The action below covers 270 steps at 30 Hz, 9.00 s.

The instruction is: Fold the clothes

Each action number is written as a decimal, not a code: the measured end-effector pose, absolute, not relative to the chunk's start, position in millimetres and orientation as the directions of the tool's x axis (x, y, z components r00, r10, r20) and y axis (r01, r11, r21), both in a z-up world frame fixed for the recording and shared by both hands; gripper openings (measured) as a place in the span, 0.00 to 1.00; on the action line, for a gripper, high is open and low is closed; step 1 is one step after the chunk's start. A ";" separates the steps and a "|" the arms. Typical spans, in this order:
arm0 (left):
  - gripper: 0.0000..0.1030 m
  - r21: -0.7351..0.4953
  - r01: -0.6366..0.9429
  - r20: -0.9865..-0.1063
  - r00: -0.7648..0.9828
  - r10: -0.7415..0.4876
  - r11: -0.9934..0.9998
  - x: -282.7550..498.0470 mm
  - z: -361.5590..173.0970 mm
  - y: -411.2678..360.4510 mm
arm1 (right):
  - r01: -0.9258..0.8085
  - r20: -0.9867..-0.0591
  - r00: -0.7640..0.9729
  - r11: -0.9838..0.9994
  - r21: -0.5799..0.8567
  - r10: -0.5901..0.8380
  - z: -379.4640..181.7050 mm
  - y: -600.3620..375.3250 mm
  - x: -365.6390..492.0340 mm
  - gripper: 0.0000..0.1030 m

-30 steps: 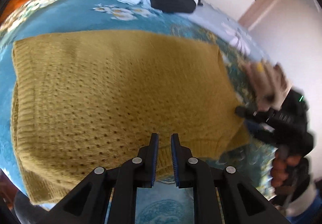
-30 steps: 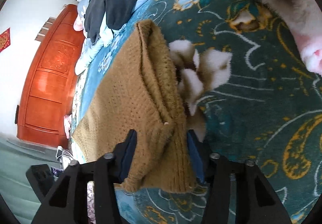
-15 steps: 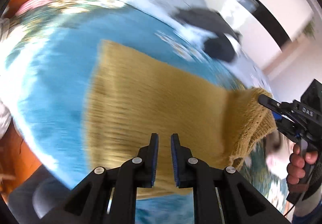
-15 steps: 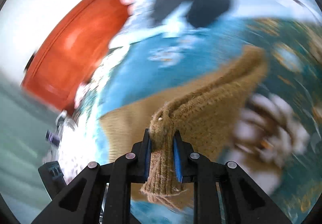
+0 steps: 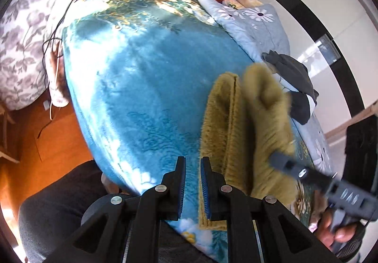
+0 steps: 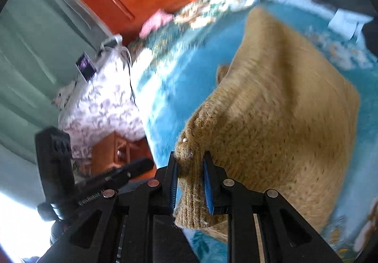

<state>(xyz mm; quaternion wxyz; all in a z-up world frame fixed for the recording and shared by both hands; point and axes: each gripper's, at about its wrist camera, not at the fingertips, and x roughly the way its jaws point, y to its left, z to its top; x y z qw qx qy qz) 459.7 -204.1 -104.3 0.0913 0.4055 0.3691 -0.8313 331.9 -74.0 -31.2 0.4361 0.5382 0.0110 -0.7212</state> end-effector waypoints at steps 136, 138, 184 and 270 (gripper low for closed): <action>0.31 -0.672 -0.492 -0.729 0.305 0.613 -0.554 153.9 59.0 421.9 | -0.398 -0.901 -0.319 -0.820 0.410 -0.295 153.7 648.7 276.6 0.29; 0.31 -0.663 -0.471 -0.738 0.284 0.612 -0.581 155.6 51.5 423.4 | -0.372 -0.900 -0.309 -0.832 0.412 -0.308 145.5 654.0 267.9 0.29; 0.65 -0.129 -0.950 -0.951 0.037 0.307 -0.285 234.4 25.0 486.9 | -0.567 -0.938 -0.346 -0.792 0.227 -0.021 53.3 610.3 353.9 0.46; 1.00 -0.102 -0.848 -0.969 -0.034 0.245 -0.521 250.6 -5.5 423.4 | -0.700 -0.953 -0.242 -0.713 0.042 0.182 28.4 493.5 393.6 1.00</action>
